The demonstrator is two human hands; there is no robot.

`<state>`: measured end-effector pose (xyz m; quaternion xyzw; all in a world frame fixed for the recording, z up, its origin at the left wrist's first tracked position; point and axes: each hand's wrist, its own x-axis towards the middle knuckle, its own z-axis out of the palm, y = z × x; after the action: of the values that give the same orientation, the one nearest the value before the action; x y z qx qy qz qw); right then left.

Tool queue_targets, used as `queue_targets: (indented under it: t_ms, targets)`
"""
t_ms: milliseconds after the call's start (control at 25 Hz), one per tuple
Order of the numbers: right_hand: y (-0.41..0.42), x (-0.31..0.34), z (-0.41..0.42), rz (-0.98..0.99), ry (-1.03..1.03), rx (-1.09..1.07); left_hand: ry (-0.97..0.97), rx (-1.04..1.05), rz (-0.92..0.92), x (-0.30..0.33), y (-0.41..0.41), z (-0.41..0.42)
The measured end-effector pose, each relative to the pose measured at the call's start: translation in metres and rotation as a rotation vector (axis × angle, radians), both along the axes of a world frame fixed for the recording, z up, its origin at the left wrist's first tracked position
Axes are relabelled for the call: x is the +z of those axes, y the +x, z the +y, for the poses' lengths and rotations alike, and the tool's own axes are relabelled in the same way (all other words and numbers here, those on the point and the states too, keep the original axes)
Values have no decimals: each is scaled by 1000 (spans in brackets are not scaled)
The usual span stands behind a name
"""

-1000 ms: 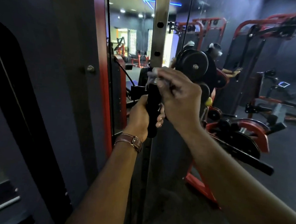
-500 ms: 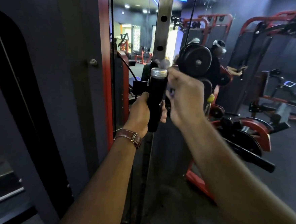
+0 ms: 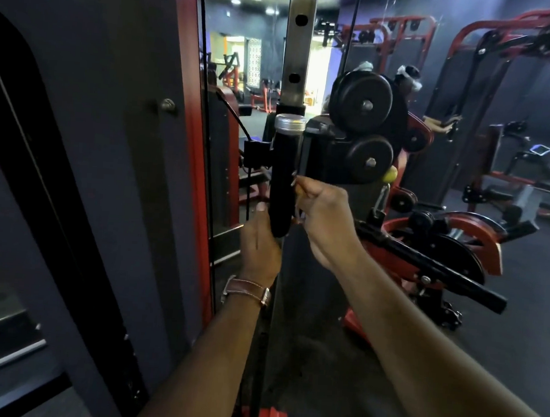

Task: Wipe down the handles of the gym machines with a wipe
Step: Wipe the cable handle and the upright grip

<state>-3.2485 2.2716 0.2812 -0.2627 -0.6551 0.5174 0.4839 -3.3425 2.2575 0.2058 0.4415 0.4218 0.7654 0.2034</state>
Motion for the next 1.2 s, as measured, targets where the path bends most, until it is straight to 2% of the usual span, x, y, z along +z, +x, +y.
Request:
queue_targets:
  t_ms: [80, 160, 240, 320, 440, 520, 640, 720, 800, 840, 880, 960, 1000, 1080, 1200]
  targets:
    - [-3, 4, 4, 53, -40, -18, 29, 67, 28, -9, 4, 3]
    - [-11, 34, 9, 196, -106, -6, 36, 99, 47, -17, 5, 6]
    - [-19, 56, 12, 319, -81, -16, 10, 141, 95, -21, 3, 7]
    - [-18, 44, 10, 285, -2, -85, -26, 77, 85, -26, -1, 9]
    - [-6, -16, -3, 71, 112, -168, -41, -153, -41, -25, -3, 5]
    - [4, -51, 0, -139, 329, -236, -46, -262, -184, -21, -3, 3]
    - [12, -59, 29, -461, 628, -269, -4, -373, -348, -16, -10, 6]
    - [7, -56, 44, -630, 694, -318, 6, -369, -397, -13, -9, 6]
    - [-3, -40, 53, -605, 609, -439, -6, -342, -430, -13, -6, 6]
    - [-6, -38, 54, -557, 526, -421, -8, -351, -443, -15, -5, 6]
    - [-8, -33, 54, -550, 499, -379, -23, -356, -449, -15, -6, 5]
    - [-7, -29, 47, -474, 201, -145, -57, -350, -436, -15, -7, 3]
    - [-4, -26, 43, -452, 125, -85, -86, -329, -407, -16, -8, 2]
    - [3, -13, 33, -273, -26, 53, -168, -252, -315, -17, -4, 1]
    - [3, 20, 28, 203, -327, 179, -258, -165, -192, -13, 0, 2]
